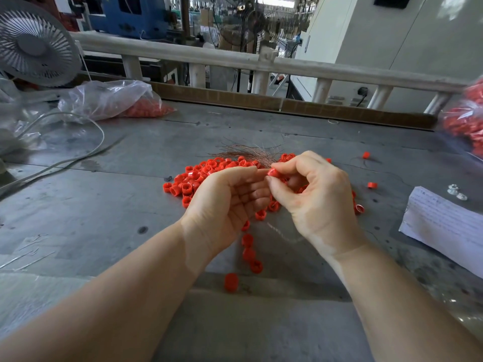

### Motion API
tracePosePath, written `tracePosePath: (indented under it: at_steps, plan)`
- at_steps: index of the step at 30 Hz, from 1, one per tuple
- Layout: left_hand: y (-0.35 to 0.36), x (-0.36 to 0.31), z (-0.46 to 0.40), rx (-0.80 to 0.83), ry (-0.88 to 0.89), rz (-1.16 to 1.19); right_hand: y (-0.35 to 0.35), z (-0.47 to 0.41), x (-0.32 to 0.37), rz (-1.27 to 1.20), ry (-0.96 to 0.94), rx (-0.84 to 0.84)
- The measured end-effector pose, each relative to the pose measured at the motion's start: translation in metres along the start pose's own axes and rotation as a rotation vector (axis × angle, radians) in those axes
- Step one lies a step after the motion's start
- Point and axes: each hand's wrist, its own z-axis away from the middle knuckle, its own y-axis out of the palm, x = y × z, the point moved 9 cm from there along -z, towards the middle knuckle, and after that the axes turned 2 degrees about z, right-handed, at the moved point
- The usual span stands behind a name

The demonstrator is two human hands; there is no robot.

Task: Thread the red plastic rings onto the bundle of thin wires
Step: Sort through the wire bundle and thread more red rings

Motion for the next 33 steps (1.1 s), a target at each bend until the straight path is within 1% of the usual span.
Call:
tracePosePath:
  at_steps: [5,10,14,18,21,25,27,33]
  plan:
    - [-0.001,-0.001,0.000,0.002,0.025,-0.017,-0.003,0.001,0.006,0.050,-0.045,-0.034]
    - [0.001,-0.002,0.000,0.041,0.045,-0.057,-0.002,0.002,0.010,0.088,-0.103,-0.025]
    - [0.000,-0.001,-0.001,0.055,0.048,-0.096,-0.002,0.002,0.008,0.058,-0.087,-0.003]
    - [0.004,-0.001,-0.002,0.123,0.098,-0.187,-0.002,0.002,0.010,0.084,-0.088,-0.005]
    - [0.004,-0.001,-0.004,0.143,0.138,-0.187,-0.003,0.003,0.010,0.089,-0.075,-0.024]
    - [0.004,-0.002,-0.005,0.147,0.139,-0.148,-0.004,0.002,0.008,0.056,-0.065,-0.026]
    - [0.004,-0.002,-0.005,0.154,0.122,-0.097,-0.003,0.002,0.006,-0.008,-0.032,-0.016]
    - [0.001,-0.002,-0.007,0.137,0.083,0.005,-0.001,0.000,-0.008,-0.188,0.166,0.025]
